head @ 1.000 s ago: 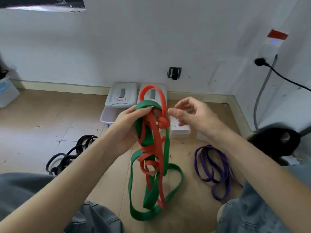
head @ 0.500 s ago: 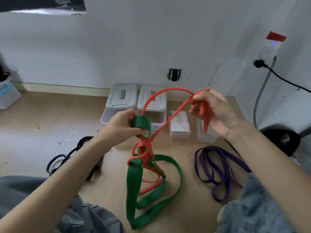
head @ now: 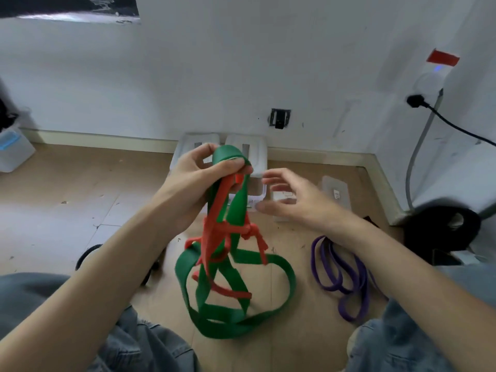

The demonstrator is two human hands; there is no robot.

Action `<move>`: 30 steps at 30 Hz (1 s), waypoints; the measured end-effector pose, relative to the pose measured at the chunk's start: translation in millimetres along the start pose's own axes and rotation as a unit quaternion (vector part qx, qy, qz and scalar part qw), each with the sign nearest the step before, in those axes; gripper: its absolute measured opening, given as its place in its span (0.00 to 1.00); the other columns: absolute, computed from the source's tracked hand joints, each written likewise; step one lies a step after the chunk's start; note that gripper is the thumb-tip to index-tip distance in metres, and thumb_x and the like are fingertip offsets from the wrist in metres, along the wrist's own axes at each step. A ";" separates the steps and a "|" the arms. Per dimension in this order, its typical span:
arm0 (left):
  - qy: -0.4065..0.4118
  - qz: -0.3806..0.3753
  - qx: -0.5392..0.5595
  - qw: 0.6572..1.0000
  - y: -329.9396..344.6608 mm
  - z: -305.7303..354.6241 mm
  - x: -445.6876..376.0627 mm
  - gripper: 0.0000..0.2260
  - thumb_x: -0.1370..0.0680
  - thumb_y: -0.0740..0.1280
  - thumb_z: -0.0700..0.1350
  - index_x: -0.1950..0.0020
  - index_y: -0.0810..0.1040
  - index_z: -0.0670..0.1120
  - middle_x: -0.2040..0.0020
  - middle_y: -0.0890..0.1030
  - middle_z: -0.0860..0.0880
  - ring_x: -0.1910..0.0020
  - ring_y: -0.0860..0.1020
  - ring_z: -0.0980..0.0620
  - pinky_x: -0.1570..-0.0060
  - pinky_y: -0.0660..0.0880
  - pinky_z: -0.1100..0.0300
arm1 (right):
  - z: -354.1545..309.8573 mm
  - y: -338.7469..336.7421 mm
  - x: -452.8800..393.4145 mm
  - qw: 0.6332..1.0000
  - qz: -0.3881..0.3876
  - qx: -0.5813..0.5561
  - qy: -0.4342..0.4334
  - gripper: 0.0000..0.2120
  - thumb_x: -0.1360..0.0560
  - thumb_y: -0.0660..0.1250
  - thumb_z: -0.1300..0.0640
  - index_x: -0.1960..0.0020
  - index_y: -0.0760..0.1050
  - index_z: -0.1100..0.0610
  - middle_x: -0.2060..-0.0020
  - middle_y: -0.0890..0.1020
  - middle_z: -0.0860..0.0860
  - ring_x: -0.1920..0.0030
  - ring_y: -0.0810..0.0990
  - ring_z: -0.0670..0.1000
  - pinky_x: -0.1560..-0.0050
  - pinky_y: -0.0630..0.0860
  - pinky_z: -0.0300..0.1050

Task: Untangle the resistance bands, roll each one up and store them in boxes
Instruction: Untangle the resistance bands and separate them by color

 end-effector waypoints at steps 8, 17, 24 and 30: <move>0.139 -0.011 -0.416 0.899 -14.5 3.8 -3.6 0.12 0.33 0.69 0.57 0.57 0.77 0.50 0.67 0.82 0.53 0.70 0.78 0.59 0.70 0.71 0.73 | -4.7 -6.3 -8.0 0.990 0.080 0.074 -0.092 0.03 0.27 0.69 0.62 0.55 0.76 0.59 0.64 0.77 0.47 0.65 0.75 0.36 0.63 0.70 0.28; 0.111 -0.034 -0.374 0.920 -2.0 3.3 -2.9 0.10 0.39 0.73 0.52 0.62 0.79 0.50 0.67 0.81 0.51 0.69 0.77 0.58 0.68 0.73 0.66 | -16.7 -9.7 0.8 0.997 -0.043 -0.001 -0.058 0.22 0.34 0.73 0.47 0.42 0.72 0.48 0.45 0.78 0.43 0.45 0.76 0.42 0.48 0.75 0.37; 0.082 -0.107 -0.362 0.923 -5.8 -30.8 -10.9 0.06 0.31 0.71 0.48 0.56 0.78 0.50 0.60 0.81 0.50 0.59 0.80 0.54 0.58 0.78 0.60 | -23.5 -17.6 0.6 0.964 -0.021 -0.247 -0.097 0.05 0.25 0.65 0.63 0.49 0.75 0.62 0.58 0.81 0.52 0.57 0.81 0.49 0.55 0.78 0.40; -0.038 -0.165 -0.556 0.814 -17.8 -89.6 -8.1 0.14 0.25 0.68 0.44 0.43 0.68 0.46 0.51 0.79 0.45 0.51 0.79 0.45 0.50 0.77 0.51 | -20.5 -60.8 -3.5 0.866 0.119 -0.475 -0.105 0.10 0.26 0.61 0.61 0.65 0.72 0.54 0.71 0.74 0.47 0.66 0.75 0.47 0.62 0.75 0.41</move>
Point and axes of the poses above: each hand's wrist, its own x-axis away from the middle knuckle, its own y-axis out of the palm, z = x × y, the point moved 1 cm from there along -x, towards the middle knuckle
